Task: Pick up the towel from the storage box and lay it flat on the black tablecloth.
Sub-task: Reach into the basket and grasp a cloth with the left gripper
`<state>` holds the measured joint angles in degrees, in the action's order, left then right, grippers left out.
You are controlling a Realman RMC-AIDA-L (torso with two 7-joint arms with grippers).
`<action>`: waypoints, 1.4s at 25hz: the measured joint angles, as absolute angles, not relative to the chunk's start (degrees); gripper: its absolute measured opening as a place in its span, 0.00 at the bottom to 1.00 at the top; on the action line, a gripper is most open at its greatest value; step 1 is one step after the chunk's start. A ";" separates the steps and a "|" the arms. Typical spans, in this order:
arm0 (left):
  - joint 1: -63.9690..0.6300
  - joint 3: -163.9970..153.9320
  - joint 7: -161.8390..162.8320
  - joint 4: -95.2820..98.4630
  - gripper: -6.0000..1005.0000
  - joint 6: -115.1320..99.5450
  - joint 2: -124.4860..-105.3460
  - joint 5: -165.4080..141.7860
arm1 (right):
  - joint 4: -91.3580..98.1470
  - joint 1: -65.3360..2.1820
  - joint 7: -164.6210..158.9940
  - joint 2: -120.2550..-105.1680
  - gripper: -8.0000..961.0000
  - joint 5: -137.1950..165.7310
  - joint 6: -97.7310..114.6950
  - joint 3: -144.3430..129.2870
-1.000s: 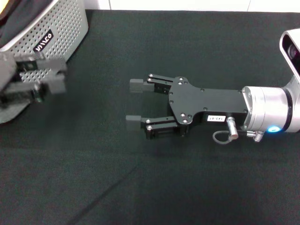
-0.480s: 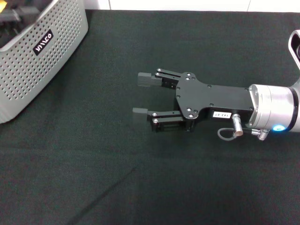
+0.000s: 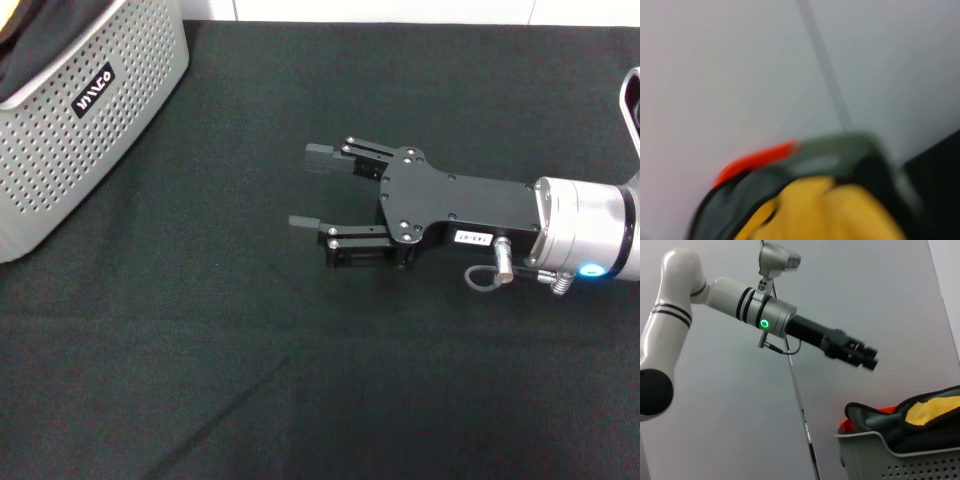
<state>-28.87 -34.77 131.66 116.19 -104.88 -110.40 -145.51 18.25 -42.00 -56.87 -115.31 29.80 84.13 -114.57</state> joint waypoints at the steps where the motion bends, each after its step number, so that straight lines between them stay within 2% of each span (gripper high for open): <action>1: -29.14 -35.49 131.27 116.18 0.62 -104.78 -110.42 -148.04 | 18.39 -41.99 -56.80 -115.31 0.91 29.80 83.89 -114.50; 8: -29.64 -40.00 129.84 114.56 0.62 -104.83 -110.40 -161.81 | 18.37 -42.49 -56.43 -115.31 0.91 29.92 82.41 -114.34; 17: -28.63 -39.34 129.61 107.63 0.62 -101.44 -109.30 -162.25 | 18.51 -42.67 -56.06 -115.31 0.91 30.53 82.08 -114.34; 24: -28.46 -39.40 129.45 101.93 0.62 -98.95 -107.35 -162.36 | 18.45 -42.28 -56.06 -115.39 0.91 30.59 81.96 -114.34; 35: -30.54 -39.84 129.45 95.69 0.60 -95.31 -106.49 -162.43 | 18.46 -42.61 -56.07 -115.40 0.91 30.59 81.66 -114.34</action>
